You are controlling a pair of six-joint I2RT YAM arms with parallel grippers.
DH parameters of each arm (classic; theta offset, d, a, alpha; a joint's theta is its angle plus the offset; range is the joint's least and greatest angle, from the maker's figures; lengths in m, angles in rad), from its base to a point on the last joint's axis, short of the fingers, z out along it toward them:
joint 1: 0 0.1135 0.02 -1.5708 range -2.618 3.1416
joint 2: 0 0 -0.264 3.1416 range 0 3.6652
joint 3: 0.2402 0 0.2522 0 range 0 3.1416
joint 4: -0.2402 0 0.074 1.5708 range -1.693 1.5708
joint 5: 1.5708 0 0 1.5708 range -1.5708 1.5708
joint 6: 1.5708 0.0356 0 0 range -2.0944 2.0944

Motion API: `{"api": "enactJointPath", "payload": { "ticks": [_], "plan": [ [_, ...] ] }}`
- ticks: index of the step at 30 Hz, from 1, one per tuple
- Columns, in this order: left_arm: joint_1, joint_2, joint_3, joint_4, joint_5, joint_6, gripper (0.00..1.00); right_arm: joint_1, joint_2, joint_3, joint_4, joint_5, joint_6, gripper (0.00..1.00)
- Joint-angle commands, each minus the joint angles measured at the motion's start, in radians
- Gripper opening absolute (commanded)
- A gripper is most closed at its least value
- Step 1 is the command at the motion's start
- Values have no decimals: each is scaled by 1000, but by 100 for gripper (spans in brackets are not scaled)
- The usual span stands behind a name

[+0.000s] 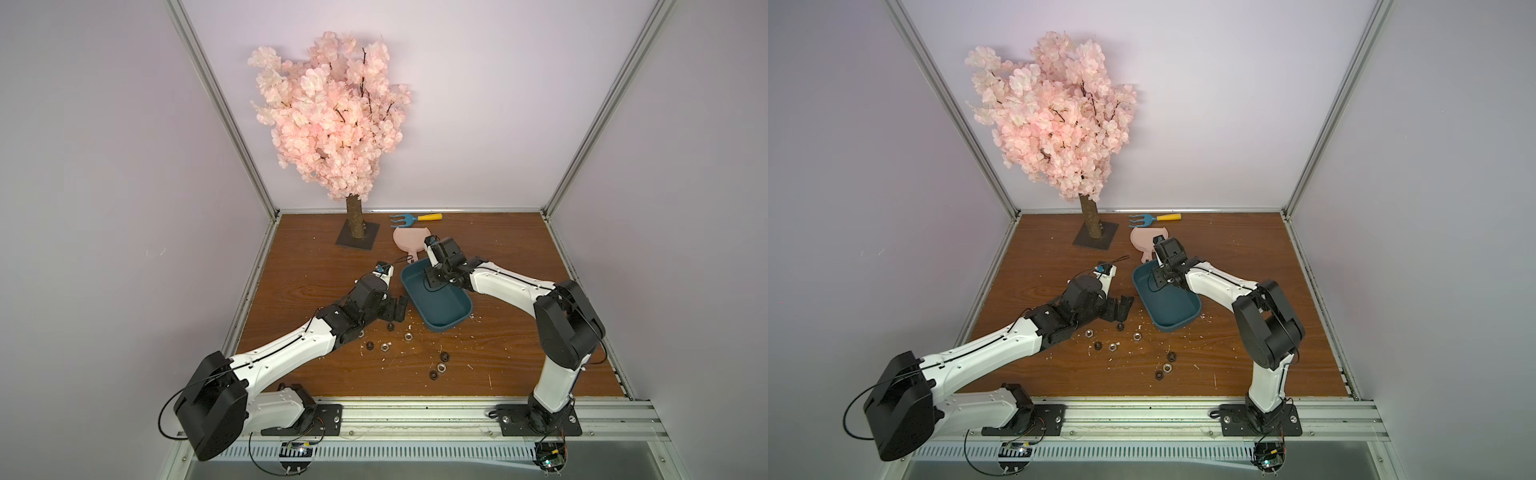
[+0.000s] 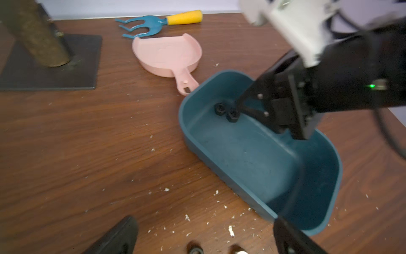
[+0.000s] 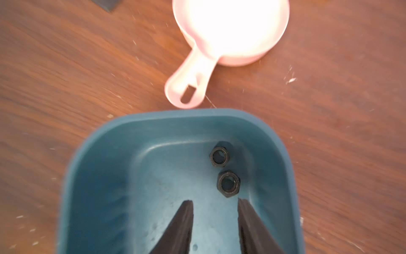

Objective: Put the nuts on the desktop into the storage box
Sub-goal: Place the nut in the storage box, then pick up the nut from the center of the board.

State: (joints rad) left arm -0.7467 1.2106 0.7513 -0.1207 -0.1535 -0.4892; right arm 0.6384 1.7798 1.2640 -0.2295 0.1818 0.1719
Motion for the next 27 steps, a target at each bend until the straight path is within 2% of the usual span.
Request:
{"api": "enactJointPath", "payload": {
  "ticks": [1,5,10,12,13,15,17,18,23,27],
  "plan": [
    [-2,-27,32,-205,-114,-173,100,33,-78,12,-26,42,-21,41],
    [30,-63,45,-352,-120,-323,100,79,-170,-39,4,36,-60,41],
    [112,-135,-9,-436,-22,-488,99,149,-283,-114,61,8,-139,42],
    [113,-152,-29,-437,12,-499,93,183,-316,-137,78,-21,-177,44],
    [112,-151,-36,-437,38,-495,91,200,-331,-149,88,-49,-200,48],
    [112,-141,-45,-439,78,-486,90,233,-360,-176,101,-87,-237,64],
    [112,-127,-58,-448,87,-495,88,263,-387,-216,127,-97,-266,85],
    [112,-120,-65,-455,80,-503,88,278,-406,-243,146,-108,-284,99],
    [112,-66,-76,-486,9,-520,86,327,-513,-417,294,-215,-330,99],
    [112,11,-68,-485,18,-517,85,359,-579,-535,418,-291,-380,99]
  ]
}}
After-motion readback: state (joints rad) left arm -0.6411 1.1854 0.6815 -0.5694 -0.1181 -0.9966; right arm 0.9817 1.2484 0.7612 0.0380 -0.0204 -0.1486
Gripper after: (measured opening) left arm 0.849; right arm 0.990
